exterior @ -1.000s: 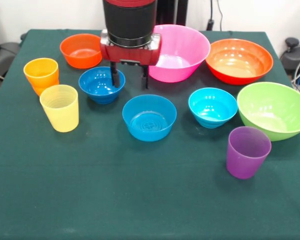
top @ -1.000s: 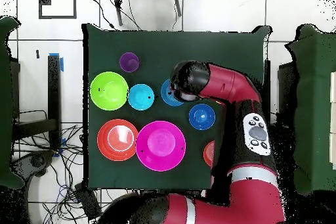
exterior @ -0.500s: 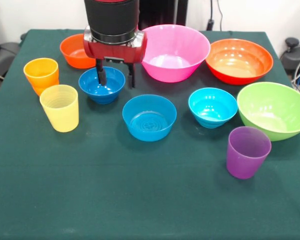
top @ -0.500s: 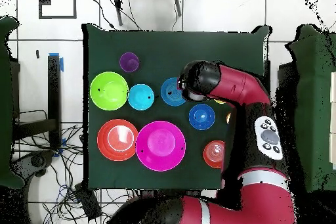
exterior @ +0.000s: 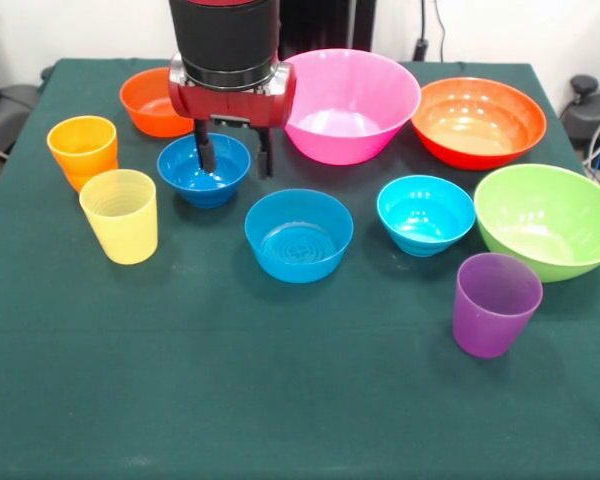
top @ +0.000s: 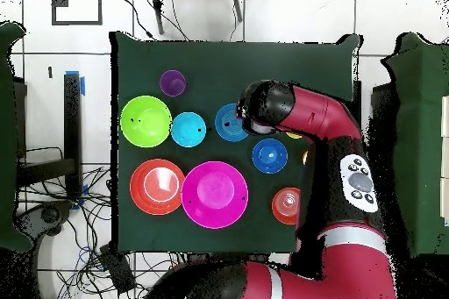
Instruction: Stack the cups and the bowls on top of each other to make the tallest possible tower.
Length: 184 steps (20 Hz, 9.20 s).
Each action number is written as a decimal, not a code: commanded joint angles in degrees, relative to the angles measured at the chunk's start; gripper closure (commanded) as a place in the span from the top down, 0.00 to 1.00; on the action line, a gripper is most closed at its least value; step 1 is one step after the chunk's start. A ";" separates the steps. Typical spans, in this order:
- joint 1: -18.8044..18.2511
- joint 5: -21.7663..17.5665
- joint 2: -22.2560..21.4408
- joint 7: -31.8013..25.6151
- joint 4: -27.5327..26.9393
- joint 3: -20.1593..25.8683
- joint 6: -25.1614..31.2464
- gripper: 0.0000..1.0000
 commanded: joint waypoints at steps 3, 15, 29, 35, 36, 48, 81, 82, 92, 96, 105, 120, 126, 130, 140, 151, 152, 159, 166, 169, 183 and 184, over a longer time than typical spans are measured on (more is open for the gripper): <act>-0.80 -5.05 2.02 -8.99 -1.59 6.41 6.32 1.00; -0.95 -9.18 0.83 -10.16 -1.82 5.73 3.94 1.00; -2.36 -10.87 2.09 -10.47 -7.52 7.95 7.62 1.00; -4.68 -11.93 2.80 -13.90 -10.01 9.06 9.44 1.00; -5.02 -12.12 2.80 -14.17 -10.00 9.30 9.44 1.00; -6.65 -13.56 2.97 -13.98 -8.38 10.95 7.67 1.00; -5.92 -13.81 6.16 -9.74 -5.43 12.22 -0.11 1.00; -5.89 -13.91 6.33 -9.51 -5.24 12.16 -0.60 1.00; -6.78 -14.98 4.96 -10.09 -3.44 12.52 -0.34 1.00; -7.15 -14.42 1.45 -11.35 -2.78 12.53 4.56 1.00; -9.50 -13.92 -4.76 -12.77 3.18 12.97 7.26 1.00; -12.54 -18.19 -0.98 -8.66 9.18 14.90 -4.33 1.00; -10.71 -18.09 -0.16 -7.08 5.02 15.17 -1.34 1.00; -9.86 -17.79 -0.50 -6.98 3.32 15.17 1.02 1.00; -11.09 -17.18 -1.54 -7.32 5.61 15.72 -0.10 1.00; -11.96 -19.50 0.64 -7.22 6.00 15.60 -3.92 1.00; -11.93 -19.55 0.66 -7.20 5.82 15.61 -3.86 1.00; -12.50 -19.95 1.62 -6.82 6.31 15.86 -5.58 1.00; -13.04 -19.45 1.95 -6.70 7.02 16.43 -6.72 1.00; -15.82 -17.58 3.25 -7.85 8.40 19.10 -7.89 1.00; -16.84 -19.41 4.10 -7.13 8.39 20.85 -7.84 1.00; -16.51 -19.65 3.98 -6.78 8.38 20.56 -7.99 1.00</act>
